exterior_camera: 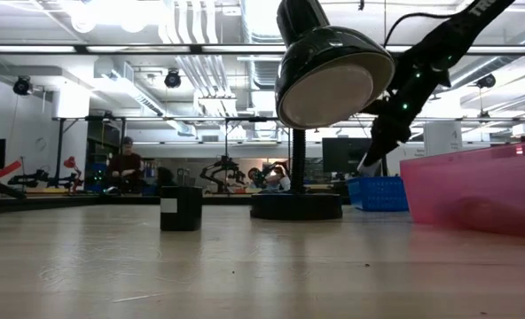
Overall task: Pick and place items into bin
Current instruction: Put the white charger adapter into the blue bin
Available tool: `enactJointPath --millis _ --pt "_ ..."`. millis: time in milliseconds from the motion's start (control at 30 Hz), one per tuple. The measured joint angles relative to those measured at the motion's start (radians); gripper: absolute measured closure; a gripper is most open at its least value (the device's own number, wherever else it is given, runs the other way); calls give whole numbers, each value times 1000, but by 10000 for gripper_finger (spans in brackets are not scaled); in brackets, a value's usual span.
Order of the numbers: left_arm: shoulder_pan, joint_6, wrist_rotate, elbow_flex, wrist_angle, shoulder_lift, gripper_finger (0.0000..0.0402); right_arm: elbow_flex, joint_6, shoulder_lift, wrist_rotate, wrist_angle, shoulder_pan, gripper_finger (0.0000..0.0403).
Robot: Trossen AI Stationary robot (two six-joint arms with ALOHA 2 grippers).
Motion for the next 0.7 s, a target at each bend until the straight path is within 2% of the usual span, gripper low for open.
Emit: enactJointPath --millis 533,700 --pt "0 0 1 0 0 0 112 0 -19 120 0 -12 0 261" --pt "0 0 2 0 0 0 112 0 -18 114 0 -2 0 240"
